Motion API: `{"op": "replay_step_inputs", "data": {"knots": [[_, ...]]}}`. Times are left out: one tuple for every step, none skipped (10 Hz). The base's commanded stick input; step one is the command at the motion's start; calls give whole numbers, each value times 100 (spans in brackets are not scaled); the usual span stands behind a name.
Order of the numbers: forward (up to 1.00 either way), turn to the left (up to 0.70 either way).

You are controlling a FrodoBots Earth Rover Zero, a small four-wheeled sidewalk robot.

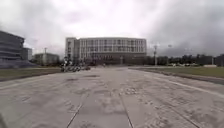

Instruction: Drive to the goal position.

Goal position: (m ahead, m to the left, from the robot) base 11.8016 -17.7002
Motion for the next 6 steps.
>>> {"op": "replay_step_inputs", "data": {"knots": [[70,-29],[70,-6],[70,1],[70,1],[70,1],[70,1]]}}
